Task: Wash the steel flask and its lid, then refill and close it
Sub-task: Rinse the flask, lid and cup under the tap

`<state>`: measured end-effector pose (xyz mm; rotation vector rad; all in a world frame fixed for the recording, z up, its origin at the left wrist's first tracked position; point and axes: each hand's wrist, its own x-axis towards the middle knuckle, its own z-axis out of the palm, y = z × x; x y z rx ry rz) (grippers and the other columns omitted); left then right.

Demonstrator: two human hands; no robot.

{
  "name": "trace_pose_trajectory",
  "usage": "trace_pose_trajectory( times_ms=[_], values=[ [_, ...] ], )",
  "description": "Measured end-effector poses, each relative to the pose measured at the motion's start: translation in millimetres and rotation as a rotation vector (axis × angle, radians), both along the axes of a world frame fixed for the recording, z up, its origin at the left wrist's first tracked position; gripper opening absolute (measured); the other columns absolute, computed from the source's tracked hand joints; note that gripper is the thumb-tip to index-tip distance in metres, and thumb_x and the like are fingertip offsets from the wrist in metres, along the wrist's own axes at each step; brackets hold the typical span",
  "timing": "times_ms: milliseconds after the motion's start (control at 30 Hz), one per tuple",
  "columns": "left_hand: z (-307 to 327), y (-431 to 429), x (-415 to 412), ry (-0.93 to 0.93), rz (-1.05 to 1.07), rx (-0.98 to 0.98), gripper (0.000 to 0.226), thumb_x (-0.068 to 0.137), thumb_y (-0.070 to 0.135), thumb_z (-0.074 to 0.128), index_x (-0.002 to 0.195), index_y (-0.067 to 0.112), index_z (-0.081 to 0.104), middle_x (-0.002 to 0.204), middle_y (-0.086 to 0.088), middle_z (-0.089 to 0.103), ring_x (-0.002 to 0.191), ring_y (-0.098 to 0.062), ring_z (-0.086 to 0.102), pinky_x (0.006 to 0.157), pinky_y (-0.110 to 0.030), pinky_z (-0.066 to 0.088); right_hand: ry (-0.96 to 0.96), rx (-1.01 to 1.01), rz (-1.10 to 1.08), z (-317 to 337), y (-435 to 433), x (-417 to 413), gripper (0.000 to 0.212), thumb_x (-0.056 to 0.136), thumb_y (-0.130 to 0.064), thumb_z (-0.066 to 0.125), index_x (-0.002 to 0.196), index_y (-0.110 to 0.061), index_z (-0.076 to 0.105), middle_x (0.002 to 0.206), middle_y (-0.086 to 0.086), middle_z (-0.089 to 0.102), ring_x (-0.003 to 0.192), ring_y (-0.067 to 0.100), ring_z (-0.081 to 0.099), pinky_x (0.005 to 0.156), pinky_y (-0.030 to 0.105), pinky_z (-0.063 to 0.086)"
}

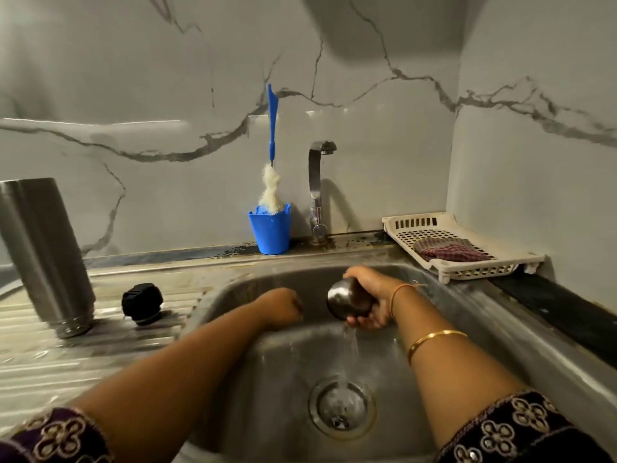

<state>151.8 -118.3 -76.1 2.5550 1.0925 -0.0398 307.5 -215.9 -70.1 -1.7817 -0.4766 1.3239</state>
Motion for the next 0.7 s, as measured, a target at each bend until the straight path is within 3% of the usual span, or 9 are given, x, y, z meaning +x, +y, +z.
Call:
trace_pose_trajectory(
  times_ms=[100,267,367,433,467,567,600,633,700],
  values=[
    [3,-27,-22,0.076,-0.075,0.159,0.038,0.088,0.013,0.059,0.126,0.018,0.059,0.127,-0.004,0.058,0.117,-0.02,0.053,0.098,-0.028,0.041,-0.224,-0.029,-0.015,0,-18,-15,0.036,0.083,-0.046,0.056,0.099,-0.014,0.055,0.083,0.014,0.063,0.066,0.023,0.06,0.051,0.022,0.043],
    [22,-50,-75,-0.166,0.011,0.284,0.038,0.088,0.003,0.055,0.122,0.02,0.061,0.123,-0.002,0.061,0.113,-0.017,0.056,0.098,-0.027,0.042,-0.266,0.203,0.071,29,-42,-45,0.029,0.082,-0.04,0.065,0.101,-0.019,0.058,0.092,0.01,0.061,0.077,0.019,0.056,0.055,0.025,0.043],
    [32,-51,-122,-0.317,0.064,0.292,0.032,0.088,0.006,0.056,0.116,0.018,0.065,0.118,-0.001,0.063,0.105,-0.016,0.058,0.09,-0.025,0.044,-0.186,0.543,0.021,55,-50,-67,0.015,0.084,-0.027,0.065,0.095,-0.025,0.055,0.086,0.004,0.06,0.076,0.019,0.056,0.058,0.027,0.04],
    [33,-47,-159,-0.379,0.131,0.272,0.025,0.089,0.011,0.059,0.111,0.02,0.066,0.113,0.001,0.064,0.098,-0.013,0.059,0.086,-0.025,0.046,-0.019,0.631,0.049,59,-52,-85,0.009,0.085,-0.023,0.063,0.091,-0.026,0.057,0.083,0.002,0.061,0.075,0.018,0.056,0.061,0.028,0.041],
    [33,-44,-177,-0.395,0.173,0.272,0.023,0.089,0.014,0.061,0.11,0.022,0.067,0.112,0.002,0.065,0.094,-0.011,0.059,0.085,-0.025,0.046,-0.082,0.551,0.103,50,-52,-91,0.007,0.086,-0.023,0.061,0.092,-0.025,0.057,0.085,0.002,0.061,0.074,0.017,0.055,0.061,0.028,0.041],
    [29,-32,-233,-0.453,0.319,0.317,0.021,0.088,0.02,0.064,0.109,0.025,0.066,0.104,0.003,0.067,0.085,-0.011,0.06,0.08,-0.028,0.05,-0.987,-0.061,0.372,11,-45,-106,0.025,0.083,-0.029,0.057,0.106,-0.021,0.052,0.106,0.008,0.061,0.089,0.022,0.057,0.068,0.028,0.043],
    [28,-28,-251,-0.491,0.365,0.321,0.022,0.088,0.021,0.065,0.11,0.024,0.065,0.102,0.004,0.067,0.084,-0.011,0.061,0.076,-0.028,0.05,-1.146,-0.15,0.4,7,-45,-114,0.028,0.08,-0.03,0.056,0.106,-0.02,0.05,0.108,0.01,0.062,0.09,0.025,0.057,0.07,0.029,0.043],
    [27,-23,-269,-0.535,0.405,0.329,0.023,0.088,0.02,0.064,0.111,0.023,0.063,0.1,0.004,0.067,0.084,-0.012,0.061,0.073,-0.029,0.05,-1.134,-0.122,0.409,10,-46,-122,0.026,0.079,-0.029,0.058,0.101,-0.018,0.051,0.102,0.011,0.062,0.085,0.025,0.057,0.066,0.028,0.043],
    [23,-12,-300,-0.611,0.484,0.36,0.022,0.089,0.018,0.063,0.112,0.021,0.061,0.098,0.004,0.067,0.082,-0.014,0.062,0.07,-0.031,0.049,-0.892,0.041,0.406,30,-43,-136,0.019,0.081,-0.023,0.063,0.093,-0.011,0.053,0.087,0.015,0.058,0.071,0.023,0.051,0.055,0.025,0.037]
  ],
)
